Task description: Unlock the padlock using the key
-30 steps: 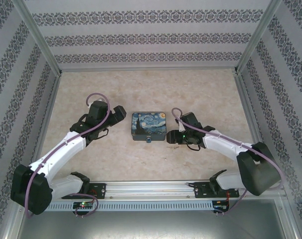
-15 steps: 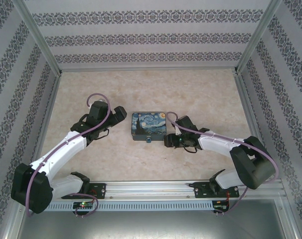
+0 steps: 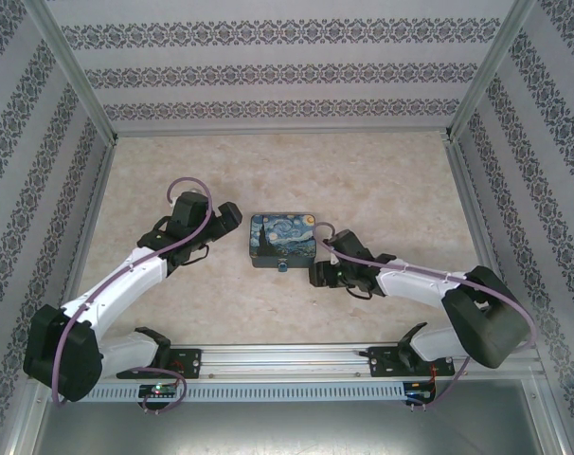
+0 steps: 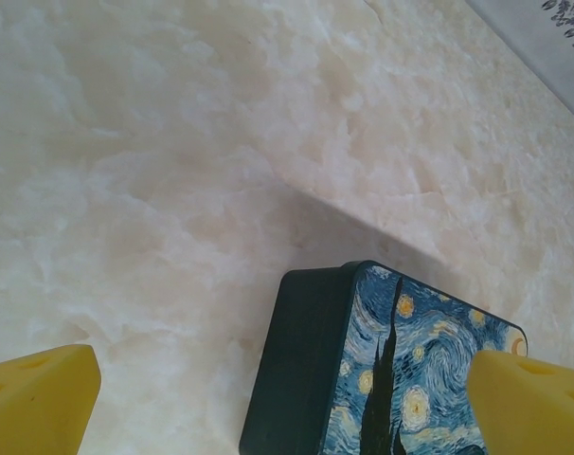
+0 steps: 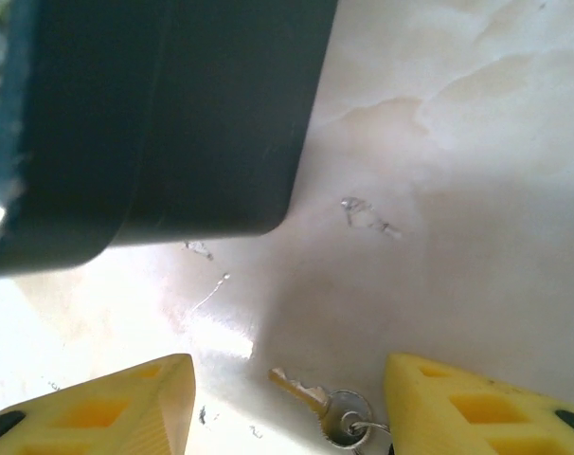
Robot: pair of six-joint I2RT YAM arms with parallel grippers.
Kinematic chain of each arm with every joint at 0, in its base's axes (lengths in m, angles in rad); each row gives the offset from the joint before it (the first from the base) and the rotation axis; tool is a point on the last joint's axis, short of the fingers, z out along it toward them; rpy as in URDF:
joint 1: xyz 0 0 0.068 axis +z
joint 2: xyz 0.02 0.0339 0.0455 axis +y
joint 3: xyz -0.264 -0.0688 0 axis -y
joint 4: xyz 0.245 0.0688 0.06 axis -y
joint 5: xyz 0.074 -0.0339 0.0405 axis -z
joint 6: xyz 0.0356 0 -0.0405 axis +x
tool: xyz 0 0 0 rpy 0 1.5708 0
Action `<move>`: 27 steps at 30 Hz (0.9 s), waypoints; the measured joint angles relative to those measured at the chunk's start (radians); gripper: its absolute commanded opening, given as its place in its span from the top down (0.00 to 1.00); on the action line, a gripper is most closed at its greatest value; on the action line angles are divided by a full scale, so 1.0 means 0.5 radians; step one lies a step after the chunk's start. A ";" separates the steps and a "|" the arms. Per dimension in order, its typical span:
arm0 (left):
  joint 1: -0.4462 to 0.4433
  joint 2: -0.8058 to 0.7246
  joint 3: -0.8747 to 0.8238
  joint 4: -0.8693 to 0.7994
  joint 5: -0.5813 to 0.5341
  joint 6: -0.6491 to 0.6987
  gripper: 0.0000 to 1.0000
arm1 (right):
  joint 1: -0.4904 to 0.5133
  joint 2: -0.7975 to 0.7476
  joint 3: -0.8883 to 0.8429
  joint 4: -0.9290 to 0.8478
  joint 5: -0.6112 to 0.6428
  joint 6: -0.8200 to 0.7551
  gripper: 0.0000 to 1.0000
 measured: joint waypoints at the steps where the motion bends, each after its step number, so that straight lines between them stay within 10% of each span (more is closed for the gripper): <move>1: 0.000 0.000 0.000 0.002 0.001 -0.001 0.01 | 0.021 -0.009 -0.004 -0.008 0.010 0.011 0.45; 27: 0.000 0.066 -0.002 0.032 0.039 -0.016 0.01 | 0.388 0.266 0.370 -0.671 0.585 -0.085 0.53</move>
